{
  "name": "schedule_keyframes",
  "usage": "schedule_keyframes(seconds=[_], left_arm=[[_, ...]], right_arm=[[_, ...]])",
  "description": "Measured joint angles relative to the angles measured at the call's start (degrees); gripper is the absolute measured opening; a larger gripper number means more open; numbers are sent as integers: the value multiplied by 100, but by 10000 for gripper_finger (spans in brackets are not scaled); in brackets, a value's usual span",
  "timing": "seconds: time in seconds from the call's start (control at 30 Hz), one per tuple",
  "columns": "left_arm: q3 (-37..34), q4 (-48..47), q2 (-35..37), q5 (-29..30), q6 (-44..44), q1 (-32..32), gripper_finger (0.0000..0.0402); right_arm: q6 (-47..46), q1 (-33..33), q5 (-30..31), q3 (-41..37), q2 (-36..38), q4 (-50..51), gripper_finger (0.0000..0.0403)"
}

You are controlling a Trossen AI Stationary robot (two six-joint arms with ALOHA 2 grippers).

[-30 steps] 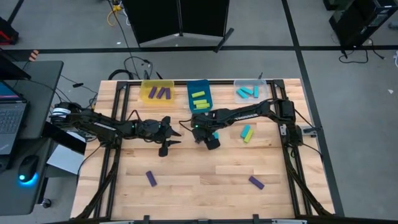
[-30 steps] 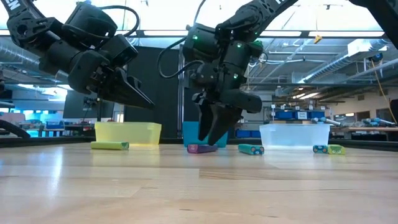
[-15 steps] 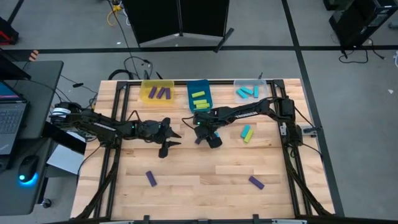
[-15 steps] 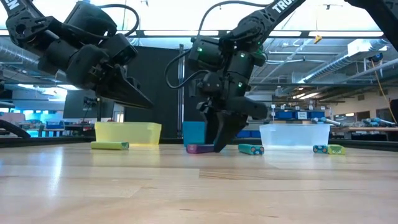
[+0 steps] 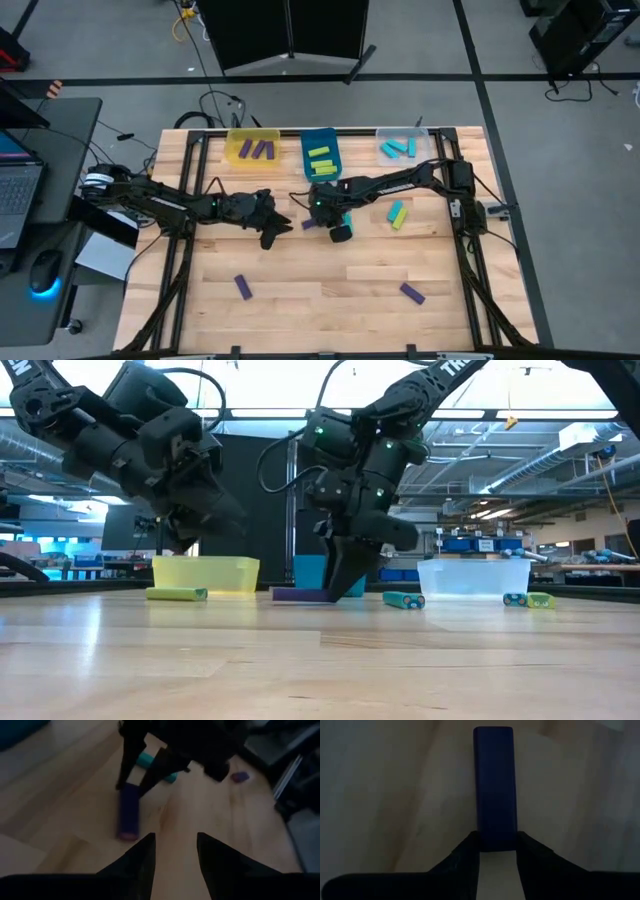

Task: Sort blocks
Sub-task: Put the violet block into the yellow bin

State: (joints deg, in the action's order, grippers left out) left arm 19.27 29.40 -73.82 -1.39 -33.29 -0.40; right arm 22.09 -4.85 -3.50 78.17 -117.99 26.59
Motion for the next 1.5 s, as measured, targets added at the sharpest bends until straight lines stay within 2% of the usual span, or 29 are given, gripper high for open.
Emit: schedule_keyframes(seconds=[0.33,0.53,0.67,0.87,1.0,1.1,1.3,1.4,1.5], left_arm=[[0,729,0,4,-806,180,150],[0,712,2,-179,-907,511,151],[134,553,0,-724,-665,862,159],[840,-477,0,-1851,592,1468,185],[1687,-1878,-72,-1981,1863,1584,195],[2403,-2889,-303,-2056,2387,1639,199],[3353,-3879,-1185,-2812,2429,1689,199],[3594,-3983,-1573,-2844,2434,1696,199],[3779,-3952,-1884,-3148,2479,1692,199]], right_arm=[[-599,342,1681,0,586,220,110],[-709,540,2109,0,1157,311,110],[-374,661,2314,0,1384,356,110],[-44,681,2292,0,1435,713,110],[-44,670,2245,0,1394,855,110],[50,673,2199,2,1386,774,110],[181,715,2189,2,1386,708,110],[200,759,2200,2,1384,669,110],[209,795,2207,2,1384,645,110]])
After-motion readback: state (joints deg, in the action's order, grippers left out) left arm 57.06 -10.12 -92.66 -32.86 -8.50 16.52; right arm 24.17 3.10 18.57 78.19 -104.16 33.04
